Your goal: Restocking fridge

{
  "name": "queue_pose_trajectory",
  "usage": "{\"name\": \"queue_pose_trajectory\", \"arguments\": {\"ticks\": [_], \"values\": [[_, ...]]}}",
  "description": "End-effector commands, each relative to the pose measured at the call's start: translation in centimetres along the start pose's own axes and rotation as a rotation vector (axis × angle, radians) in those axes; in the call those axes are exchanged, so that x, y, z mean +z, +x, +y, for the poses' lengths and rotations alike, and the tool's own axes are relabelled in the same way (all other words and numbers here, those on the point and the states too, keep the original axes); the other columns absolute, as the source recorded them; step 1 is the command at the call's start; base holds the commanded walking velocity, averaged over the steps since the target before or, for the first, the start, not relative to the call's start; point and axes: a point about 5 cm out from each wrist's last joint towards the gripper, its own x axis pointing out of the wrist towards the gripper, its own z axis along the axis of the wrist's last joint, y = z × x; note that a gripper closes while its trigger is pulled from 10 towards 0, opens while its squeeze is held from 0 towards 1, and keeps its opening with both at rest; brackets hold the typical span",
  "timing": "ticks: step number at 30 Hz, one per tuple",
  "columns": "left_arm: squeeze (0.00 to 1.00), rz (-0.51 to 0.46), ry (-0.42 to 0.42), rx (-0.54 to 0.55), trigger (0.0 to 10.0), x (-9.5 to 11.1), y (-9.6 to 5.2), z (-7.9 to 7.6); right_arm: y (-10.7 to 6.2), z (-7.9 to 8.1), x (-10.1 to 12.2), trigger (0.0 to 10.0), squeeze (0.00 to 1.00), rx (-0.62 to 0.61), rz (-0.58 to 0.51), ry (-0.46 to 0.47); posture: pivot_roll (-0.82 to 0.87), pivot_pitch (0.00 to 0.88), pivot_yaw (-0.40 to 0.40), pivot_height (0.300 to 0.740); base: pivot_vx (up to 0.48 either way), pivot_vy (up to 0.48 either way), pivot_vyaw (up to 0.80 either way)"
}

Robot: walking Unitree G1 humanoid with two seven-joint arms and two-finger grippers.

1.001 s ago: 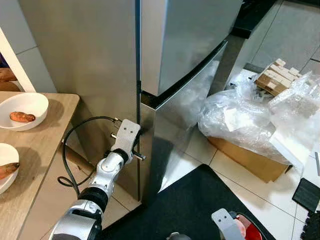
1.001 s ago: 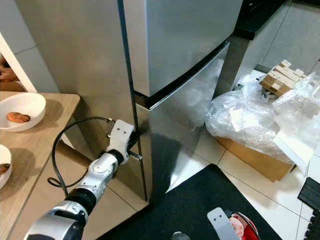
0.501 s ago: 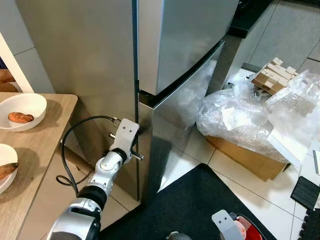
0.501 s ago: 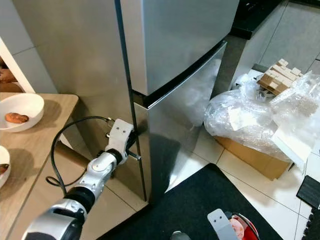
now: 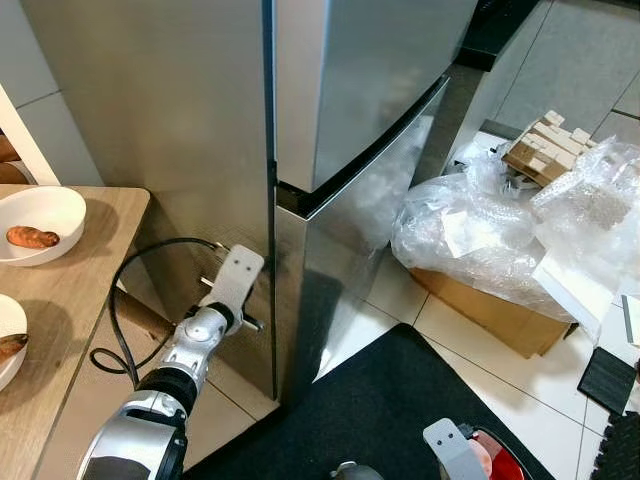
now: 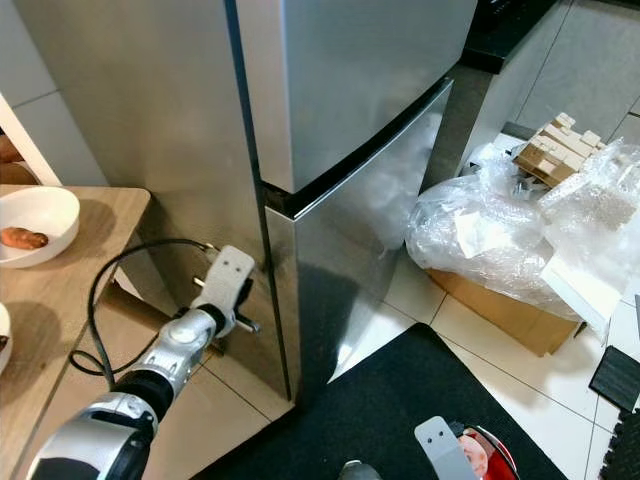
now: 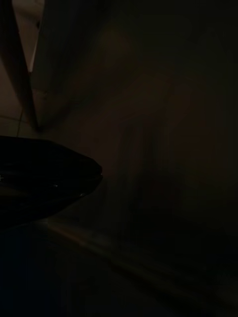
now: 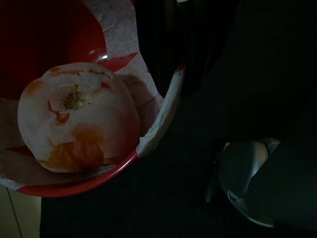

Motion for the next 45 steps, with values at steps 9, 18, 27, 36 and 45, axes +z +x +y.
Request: {"name": "queue_pose_trajectory", "arguments": {"ticks": [9,18,27,36,45], "values": [[0.0,-0.115,-0.261,-0.024,10.0,1.8,0.4,-0.8,-0.1,-0.2,-0.1,10.0,0.0,-0.01,-0.003,0.002,-0.19,0.145,-0.044,0.7,0.0,0.0,0.0],[0.0,-0.15,-0.321,-0.114,10.0,2.4,0.6,-2.2,-0.1,-0.2,0.0,10.0,0.0,-0.011,-0.005,0.006,-0.2,0.152,-0.043,0.7,0.0,0.0,0.0],[0.0,-0.213,-0.311,-0.334,10.0,3.4,0.2,-4.4,-0.1,-0.2,-0.1,10.0,0.0,-0.014,-0.001,0.01,-0.2,0.154,-0.039,0.7,0.0,0.0,0.0],[0.0,-0.21,-0.22,-0.525,10.0,3.1,-0.6,-6.3,0.0,0.1,-0.3,10.0,0.0,-0.015,0.005,0.015,-0.2,0.153,-0.036,0.7,0.0,0.0,0.0],[0.0,-0.219,-0.212,-0.515,10.0,3.1,-0.7,-5.9,-0.1,-0.1,-0.4,10.0,0.0,-0.019,0.012,0.014,-0.2,0.153,-0.037,0.7,0.0,0.0,0.0]]}}
